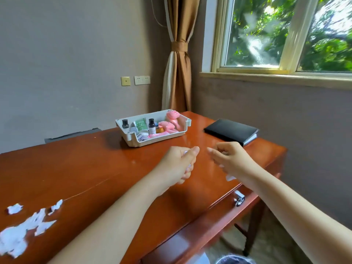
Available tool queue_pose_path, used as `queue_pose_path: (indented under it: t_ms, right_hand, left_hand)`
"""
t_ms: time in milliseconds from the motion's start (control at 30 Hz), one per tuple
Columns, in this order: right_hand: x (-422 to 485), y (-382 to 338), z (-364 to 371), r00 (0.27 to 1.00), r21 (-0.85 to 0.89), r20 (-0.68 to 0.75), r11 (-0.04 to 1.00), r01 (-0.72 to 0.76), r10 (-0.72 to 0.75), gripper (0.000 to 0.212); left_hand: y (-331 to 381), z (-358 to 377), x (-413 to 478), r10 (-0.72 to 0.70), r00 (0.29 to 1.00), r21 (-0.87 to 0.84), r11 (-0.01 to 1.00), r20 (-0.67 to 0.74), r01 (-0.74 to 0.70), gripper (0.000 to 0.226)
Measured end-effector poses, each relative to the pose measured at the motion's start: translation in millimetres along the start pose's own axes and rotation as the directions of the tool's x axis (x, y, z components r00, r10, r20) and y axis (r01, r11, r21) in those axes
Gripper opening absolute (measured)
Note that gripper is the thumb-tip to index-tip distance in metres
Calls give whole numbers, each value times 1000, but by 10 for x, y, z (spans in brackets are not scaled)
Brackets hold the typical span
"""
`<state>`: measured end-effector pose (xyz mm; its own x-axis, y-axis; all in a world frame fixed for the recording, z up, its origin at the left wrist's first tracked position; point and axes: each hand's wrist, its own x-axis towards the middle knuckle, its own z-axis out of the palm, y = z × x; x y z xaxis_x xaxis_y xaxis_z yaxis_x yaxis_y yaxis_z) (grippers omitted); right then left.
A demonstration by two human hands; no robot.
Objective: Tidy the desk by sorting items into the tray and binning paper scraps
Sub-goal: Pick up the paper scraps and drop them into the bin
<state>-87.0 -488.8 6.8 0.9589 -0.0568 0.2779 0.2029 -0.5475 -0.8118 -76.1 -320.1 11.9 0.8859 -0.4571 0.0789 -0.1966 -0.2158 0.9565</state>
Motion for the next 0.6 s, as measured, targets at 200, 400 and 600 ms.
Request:
queue_pose_path:
  t_ms: [200, 400, 600]
  right_hand:
    - [-459, 611, -424, 986, 42, -55, 987, -158, 160, 42]
    - [-826, 1250, -525, 919, 171, -46, 910, -378, 391, 35]
    - [-1015, 1948, -332, 868, 181, -44, 858, -480, 495, 35]
  left_hand:
    - [-221, 886, 145, -65, 987, -47, 996, 147, 73, 46]
    - [-653, 1577, 255, -140, 963, -4, 989, 228, 145, 45]
    - [-1259, 2056, 424, -235, 944, 123, 970, 231, 211, 42]
